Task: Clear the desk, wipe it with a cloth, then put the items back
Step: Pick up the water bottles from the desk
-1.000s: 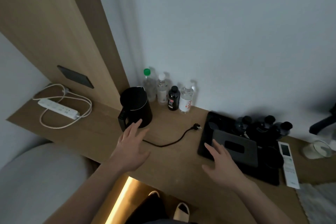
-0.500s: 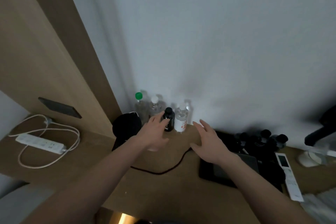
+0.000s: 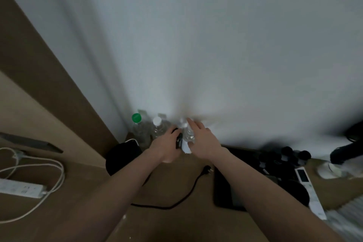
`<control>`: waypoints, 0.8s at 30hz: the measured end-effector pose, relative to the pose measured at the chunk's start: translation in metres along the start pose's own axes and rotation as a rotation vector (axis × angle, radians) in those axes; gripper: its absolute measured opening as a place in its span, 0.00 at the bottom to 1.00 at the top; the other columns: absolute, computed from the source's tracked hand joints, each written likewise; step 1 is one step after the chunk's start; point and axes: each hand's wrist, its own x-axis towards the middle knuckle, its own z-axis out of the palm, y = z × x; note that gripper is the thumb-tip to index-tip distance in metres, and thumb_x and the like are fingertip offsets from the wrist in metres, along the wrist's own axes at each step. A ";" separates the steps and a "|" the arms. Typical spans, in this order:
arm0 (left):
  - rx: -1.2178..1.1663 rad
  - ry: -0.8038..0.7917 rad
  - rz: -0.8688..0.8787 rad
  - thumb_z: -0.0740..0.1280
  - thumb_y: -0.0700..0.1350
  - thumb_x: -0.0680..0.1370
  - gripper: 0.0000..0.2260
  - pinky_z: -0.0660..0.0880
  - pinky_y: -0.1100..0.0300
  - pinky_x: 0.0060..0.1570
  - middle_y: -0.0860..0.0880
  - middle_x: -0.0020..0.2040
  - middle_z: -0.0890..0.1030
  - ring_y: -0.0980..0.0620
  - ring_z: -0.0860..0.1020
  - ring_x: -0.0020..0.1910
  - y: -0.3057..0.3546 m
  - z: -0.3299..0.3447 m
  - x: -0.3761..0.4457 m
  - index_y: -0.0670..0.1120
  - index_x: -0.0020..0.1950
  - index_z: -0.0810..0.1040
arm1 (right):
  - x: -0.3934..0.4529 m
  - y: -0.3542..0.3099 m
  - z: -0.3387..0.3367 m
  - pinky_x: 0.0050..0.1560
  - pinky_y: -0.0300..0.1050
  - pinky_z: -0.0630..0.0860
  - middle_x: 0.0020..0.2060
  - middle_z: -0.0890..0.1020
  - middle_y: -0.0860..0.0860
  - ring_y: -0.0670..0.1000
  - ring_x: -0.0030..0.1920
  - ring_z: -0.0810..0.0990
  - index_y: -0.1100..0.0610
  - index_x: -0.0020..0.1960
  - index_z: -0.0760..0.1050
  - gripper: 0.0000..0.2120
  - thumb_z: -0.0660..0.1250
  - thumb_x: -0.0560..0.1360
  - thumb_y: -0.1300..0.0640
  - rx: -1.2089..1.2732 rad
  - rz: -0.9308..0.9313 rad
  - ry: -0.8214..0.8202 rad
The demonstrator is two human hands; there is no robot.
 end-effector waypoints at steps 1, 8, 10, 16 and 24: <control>-0.010 0.015 -0.002 0.67 0.48 0.78 0.32 0.76 0.47 0.62 0.54 0.80 0.58 0.42 0.76 0.68 -0.002 0.000 0.002 0.51 0.81 0.60 | 0.003 0.001 0.004 0.64 0.53 0.70 0.77 0.65 0.54 0.64 0.67 0.73 0.51 0.81 0.57 0.32 0.64 0.80 0.56 0.022 0.003 0.020; -0.089 0.225 -0.013 0.66 0.37 0.77 0.26 0.79 0.44 0.58 0.54 0.73 0.69 0.41 0.80 0.61 -0.012 0.016 0.002 0.54 0.73 0.71 | -0.007 0.008 0.025 0.45 0.49 0.73 0.50 0.78 0.48 0.52 0.44 0.76 0.51 0.55 0.75 0.05 0.65 0.79 0.56 0.231 0.039 0.248; -0.111 0.267 -0.029 0.66 0.36 0.76 0.23 0.79 0.42 0.54 0.52 0.68 0.71 0.38 0.81 0.56 -0.013 0.020 0.000 0.55 0.68 0.72 | -0.013 0.011 0.024 0.46 0.49 0.76 0.47 0.79 0.46 0.49 0.45 0.77 0.51 0.51 0.77 0.04 0.68 0.76 0.56 0.265 0.031 0.264; -0.175 0.306 -0.001 0.70 0.38 0.78 0.14 0.79 0.47 0.56 0.52 0.58 0.71 0.44 0.79 0.54 -0.009 0.023 -0.006 0.52 0.61 0.76 | -0.058 0.026 0.007 0.49 0.41 0.76 0.49 0.81 0.41 0.43 0.48 0.79 0.47 0.52 0.81 0.09 0.74 0.73 0.56 0.362 0.072 0.317; -0.180 0.309 0.164 0.70 0.44 0.80 0.12 0.75 0.57 0.51 0.56 0.55 0.69 0.50 0.77 0.48 0.054 0.022 -0.016 0.54 0.62 0.77 | -0.159 0.054 -0.033 0.46 0.49 0.82 0.46 0.84 0.39 0.44 0.44 0.82 0.42 0.50 0.80 0.09 0.77 0.73 0.51 0.481 0.134 0.419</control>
